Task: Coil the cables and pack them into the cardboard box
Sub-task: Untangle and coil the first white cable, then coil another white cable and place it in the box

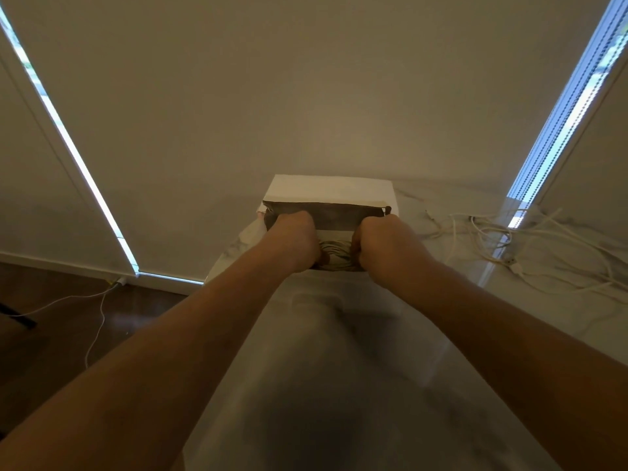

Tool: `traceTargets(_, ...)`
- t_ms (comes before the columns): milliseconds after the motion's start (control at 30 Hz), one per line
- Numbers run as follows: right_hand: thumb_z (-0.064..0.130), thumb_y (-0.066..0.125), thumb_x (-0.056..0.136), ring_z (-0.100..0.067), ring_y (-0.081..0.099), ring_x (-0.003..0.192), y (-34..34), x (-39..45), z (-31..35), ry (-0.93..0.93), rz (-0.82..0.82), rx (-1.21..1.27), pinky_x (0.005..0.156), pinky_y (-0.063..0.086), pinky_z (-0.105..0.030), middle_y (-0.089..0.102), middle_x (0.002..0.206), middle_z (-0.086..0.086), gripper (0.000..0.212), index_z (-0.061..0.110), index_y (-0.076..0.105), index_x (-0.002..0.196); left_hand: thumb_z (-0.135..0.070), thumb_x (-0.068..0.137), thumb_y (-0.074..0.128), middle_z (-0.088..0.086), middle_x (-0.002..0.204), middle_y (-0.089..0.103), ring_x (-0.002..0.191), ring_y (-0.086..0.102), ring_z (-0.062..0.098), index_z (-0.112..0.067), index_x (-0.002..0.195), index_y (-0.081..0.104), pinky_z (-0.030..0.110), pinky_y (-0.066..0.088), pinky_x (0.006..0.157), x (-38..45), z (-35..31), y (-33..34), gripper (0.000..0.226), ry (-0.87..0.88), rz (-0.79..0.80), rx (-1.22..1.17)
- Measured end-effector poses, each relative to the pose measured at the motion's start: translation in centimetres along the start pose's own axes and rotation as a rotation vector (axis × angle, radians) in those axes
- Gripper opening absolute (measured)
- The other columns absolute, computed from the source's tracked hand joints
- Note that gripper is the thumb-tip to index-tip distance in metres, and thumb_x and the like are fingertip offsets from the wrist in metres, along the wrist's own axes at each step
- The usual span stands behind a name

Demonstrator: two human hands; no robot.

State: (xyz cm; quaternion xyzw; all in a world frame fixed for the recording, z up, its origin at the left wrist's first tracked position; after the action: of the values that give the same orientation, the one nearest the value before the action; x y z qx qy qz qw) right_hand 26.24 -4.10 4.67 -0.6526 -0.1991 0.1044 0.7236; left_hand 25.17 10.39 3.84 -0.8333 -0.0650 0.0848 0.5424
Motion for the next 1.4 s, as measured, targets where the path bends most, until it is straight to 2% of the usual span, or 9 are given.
traceTargets(133, 0.011, 0.06, 0.092, -0.02, 0.057, 0.072, 0.0, -0.1, 0.0, -0.013, -0.02, -0.005, 0.069, 0.046, -0.025, 0.062, 0.082, -0.007, 0.02, 0.009, 0.073, 0.107, -0.023, 0.081, 0.078, 0.017, 0.097, 0.071, 0.093, 0.068, 0.031, -0.002, 0.103, 0.072, 0.035, 0.056, 0.078, 0.1, -0.1, -0.1, 0.031, 0.016, -0.008, 0.024)
traceTargets(267, 0.013, 0.06, 0.092, -0.024, 0.067, 0.087, -0.6, -0.8, -0.3, -0.022, -0.08, 0.057, 0.071, 0.047, -0.025, 0.071, 0.096, -0.009, 0.019, 0.013, 0.073, 0.107, -0.02, 0.084, 0.073, 0.013, 0.092, 0.07, 0.086, 0.067, 0.027, -0.004, 0.102, 0.072, 0.038, 0.059, 0.079, 0.2, 0.3, -0.2, 0.023, 0.018, -0.051, 0.03)
traceTargets(467, 0.035, 0.053, 0.098, -0.014, 0.059, 0.075, -2.9, -5.0, -1.4, -0.125, -0.298, 0.284, 0.066, 0.041, -0.023, 0.067, 0.084, 0.0, 0.023, 0.018, 0.069, 0.097, -0.038, 0.096, 0.059, 0.001, 0.075, 0.066, 0.065, 0.057, 0.011, -0.017, 0.082, 0.069, 0.027, 0.04, 0.055, -4.1, -1.6, -1.5, 0.027, 0.25, -0.252, 0.036)
traceTargets(567, 0.039, 0.052, 0.098, -0.009, 0.056, 0.068, -4.1, -8.0, -2.9, -0.125, -0.409, 0.39, 0.062, 0.043, -0.023, 0.064, 0.077, 0.005, 0.023, 0.021, 0.066, 0.092, -0.043, 0.096, 0.055, -0.007, 0.076, 0.067, 0.07, 0.06, 0.007, -0.025, 0.086, 0.071, 0.03, 0.048, 0.064, -7.7, -3.6, -2.1, 0.026, 0.385, -0.35, -0.101)
traceTargets(667, 0.041, 0.052, 0.099, -0.006, 0.054, 0.062, -4.8, -10.5, -5.3, -0.062, -0.459, 0.434, 0.057, 0.037, -0.015, 0.062, 0.073, 0.008, 0.024, 0.022, 0.064, 0.09, -0.049, 0.096, 0.051, -0.014, 0.077, 0.066, 0.073, 0.059, 0.001, -0.034, 0.092, 0.069, 0.018, 0.043, 0.065, -10.8, -6.3, -1.2, 0.024, 0.474, -0.315, -0.189)
traceTargets(833, 0.042, 0.054, 0.097, -0.005, 0.049, 0.058, -4.1, -11.8, -11.6, 0.13, -0.407, 0.341, 0.054, 0.03, -0.014, 0.053, 0.064, 0.01, 0.024, 0.025, 0.059, 0.081, -0.051, 0.094, 0.052, -0.019, 0.078, 0.064, 0.077, 0.059, -0.001, -0.036, 0.101, 0.07, 0.015, 0.047, 0.073, -12.7, -10.7, 2.3, 0.025, 0.531, -0.247, -0.286)
traceTargets(1000, 0.04, 0.057, 0.094, -0.013, 0.057, 0.069, -1.8, -11.0, -18.2, 0.301, -0.306, 0.242, 0.06, 0.035, -0.024, 0.062, 0.075, 0.004, 0.021, 0.023, 0.065, 0.086, -0.046, 0.097, 0.054, -0.015, 0.087, 0.067, 0.08, 0.059, -0.004, -0.03, 0.106, 0.073, 0.007, 0.041, 0.071, -11.2, -14.1, 5.5, 0.026, 0.553, -0.177, -0.353)
traceTargets(1200, 0.026, 0.05, 0.094, -0.024, 0.059, 0.081, 0.7, -9.6, -22.3, 0.403, -0.208, 0.041, 0.065, 0.037, -0.028, 0.065, 0.093, -0.007, 0.017, 0.017, 0.064, 0.096, -0.045, 0.097, 0.055, -0.007, 0.085, 0.07, 0.078, 0.062, 0.006, -0.024, 0.102, 0.074, 0.027, 0.052, 0.075, -8.8, -16.4, 8.4, 0.029, 0.525, -0.126, -0.406)
traceTargets(1400, 0.019, 0.054, 0.09, -0.029, 0.062, 0.095, 2.1, -9.2, -23.2, 0.405, -0.116, -0.105, 0.068, 0.038, -0.028, 0.063, 0.102, -0.011, 0.018, 0.01, 0.063, 0.102, -0.044, 0.097, 0.054, -0.006, 0.09, 0.069, 0.08, 0.059, 0.004, -0.022, 0.106, 0.072, 0.018, 0.047, 0.074, -7.6, -16.1, 9.6, 0.029, 0.563, -0.167, -0.344)
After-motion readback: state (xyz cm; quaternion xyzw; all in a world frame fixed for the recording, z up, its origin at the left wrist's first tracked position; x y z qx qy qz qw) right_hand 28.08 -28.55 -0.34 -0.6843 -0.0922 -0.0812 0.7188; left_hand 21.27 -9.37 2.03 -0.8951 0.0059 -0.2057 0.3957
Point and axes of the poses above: each hand's wrist, its own x-axis towards the middle knuckle, its own y-axis out of the palm, z = x × y, the point moved 3 cm from there along x, towards the middle knuckle
